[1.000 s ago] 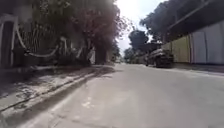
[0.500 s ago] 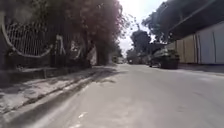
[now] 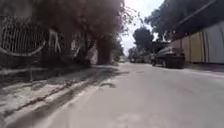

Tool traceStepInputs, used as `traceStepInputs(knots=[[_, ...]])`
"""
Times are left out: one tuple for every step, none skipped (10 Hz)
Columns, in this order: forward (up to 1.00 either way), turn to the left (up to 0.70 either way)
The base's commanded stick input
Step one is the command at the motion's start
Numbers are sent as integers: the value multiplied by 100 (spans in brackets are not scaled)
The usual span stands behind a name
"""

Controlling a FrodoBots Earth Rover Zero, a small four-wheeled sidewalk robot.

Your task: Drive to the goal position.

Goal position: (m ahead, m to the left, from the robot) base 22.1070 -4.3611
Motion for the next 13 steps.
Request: traceStepInputs(knots=[[100,-19],[100,-34],[100,-36],[100,-37],[100,-37],[100,-37],[100,-37],[100,-36],[100,-35],[100,-30],[100,-20],[100,-9],[100,0]])
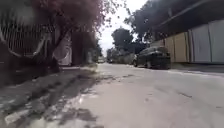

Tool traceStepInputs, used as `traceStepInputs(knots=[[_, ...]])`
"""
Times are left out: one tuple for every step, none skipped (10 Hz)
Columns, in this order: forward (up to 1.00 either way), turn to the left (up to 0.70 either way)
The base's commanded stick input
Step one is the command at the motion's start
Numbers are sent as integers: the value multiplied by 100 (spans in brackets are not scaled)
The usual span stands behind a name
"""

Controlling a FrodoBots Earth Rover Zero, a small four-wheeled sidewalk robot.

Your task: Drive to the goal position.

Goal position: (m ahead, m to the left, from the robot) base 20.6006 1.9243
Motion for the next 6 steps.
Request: traceStepInputs(knots=[[100,0],[100,0],[100,0],[100,0],[100,0],[100,0]])
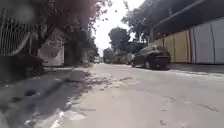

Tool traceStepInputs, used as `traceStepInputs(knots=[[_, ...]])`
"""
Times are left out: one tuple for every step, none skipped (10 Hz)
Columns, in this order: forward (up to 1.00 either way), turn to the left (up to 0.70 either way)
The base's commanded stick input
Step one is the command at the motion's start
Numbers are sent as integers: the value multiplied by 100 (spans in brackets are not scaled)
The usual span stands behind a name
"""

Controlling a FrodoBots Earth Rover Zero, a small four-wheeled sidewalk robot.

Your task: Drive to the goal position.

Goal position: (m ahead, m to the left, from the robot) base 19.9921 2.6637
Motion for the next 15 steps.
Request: traceStepInputs(knots=[[100,0],[100,0],[100,0],[100,0],[100,0],[100,0],[100,0],[100,0],[100,4],[100,14],[100,10],[100,0],[100,0],[100,0],[100,0]])
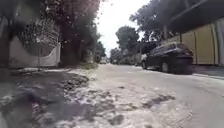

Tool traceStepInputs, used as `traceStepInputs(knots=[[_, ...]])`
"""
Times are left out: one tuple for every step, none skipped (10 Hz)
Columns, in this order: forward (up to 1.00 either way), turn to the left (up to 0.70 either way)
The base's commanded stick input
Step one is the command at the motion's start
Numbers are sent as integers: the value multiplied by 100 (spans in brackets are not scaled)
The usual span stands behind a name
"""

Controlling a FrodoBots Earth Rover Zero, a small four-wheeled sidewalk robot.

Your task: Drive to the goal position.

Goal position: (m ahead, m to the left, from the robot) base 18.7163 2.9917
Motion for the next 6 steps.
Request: traceStepInputs(knots=[[100,0],[100,0],[100,0],[100,0],[100,0],[100,0]])
